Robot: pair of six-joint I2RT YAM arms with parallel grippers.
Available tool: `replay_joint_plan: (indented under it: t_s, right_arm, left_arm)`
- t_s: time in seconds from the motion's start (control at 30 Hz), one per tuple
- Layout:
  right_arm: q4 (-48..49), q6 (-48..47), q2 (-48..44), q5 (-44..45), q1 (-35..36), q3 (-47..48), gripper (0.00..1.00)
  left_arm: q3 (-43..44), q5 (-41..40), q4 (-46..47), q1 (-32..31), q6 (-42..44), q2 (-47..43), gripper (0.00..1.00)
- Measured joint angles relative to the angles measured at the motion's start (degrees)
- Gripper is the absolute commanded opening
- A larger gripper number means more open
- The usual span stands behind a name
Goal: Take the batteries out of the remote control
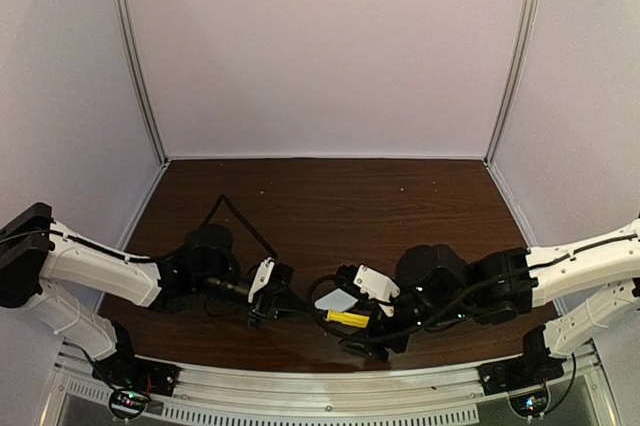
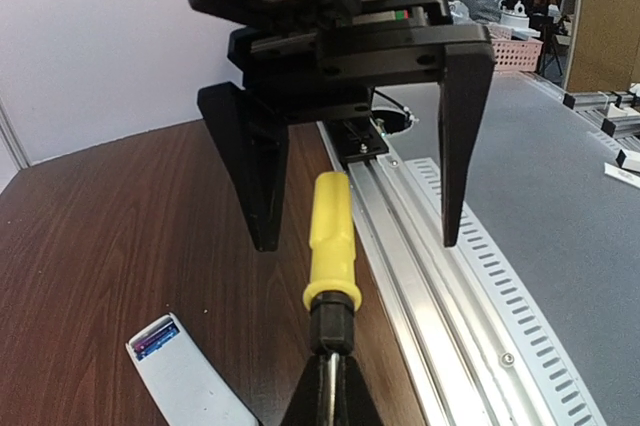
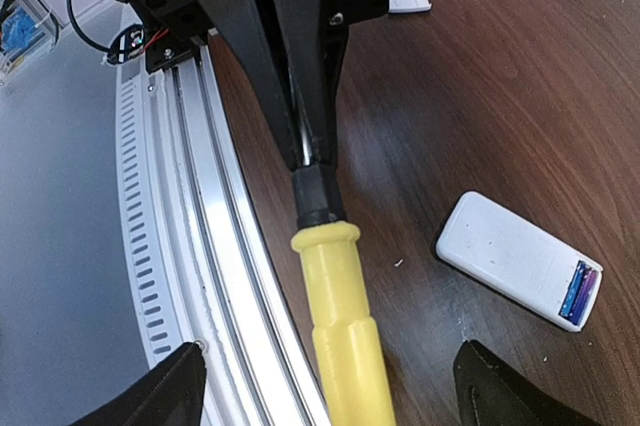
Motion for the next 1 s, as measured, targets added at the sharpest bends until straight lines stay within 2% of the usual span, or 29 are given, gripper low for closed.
replay_joint_plan:
  t_s: [0.33, 0.53, 0.77, 1.0]
  right_arm:
    - [17.44, 3.32, -8.39, 5.60, 0.00, -8.72, 0.87]
    - [28.72, 6.91, -11.02, 7.87, -0.02, -13.05, 0.82]
    - [39.36, 10.36, -7.76, 6.21, -0.04, -14.16, 0.71]
    - [43.93, 11.41, -2.14, 2.03, -0.04, -12.92, 0.60]
  left_arm:
    - [-2.58, -0.02, 5.01, 0.52, -3.91, -3.63, 0.00]
    - [-3.98, -0.07, 8.87, 0.55, -7.19, -6.40, 0.00]
    - [-5.46, -0.09, 12.79, 0.55, -11.15, -8.76, 0.00]
    - [-5.49, -0.11, 13.35, 0.66, -12.81, -9.70, 0.00]
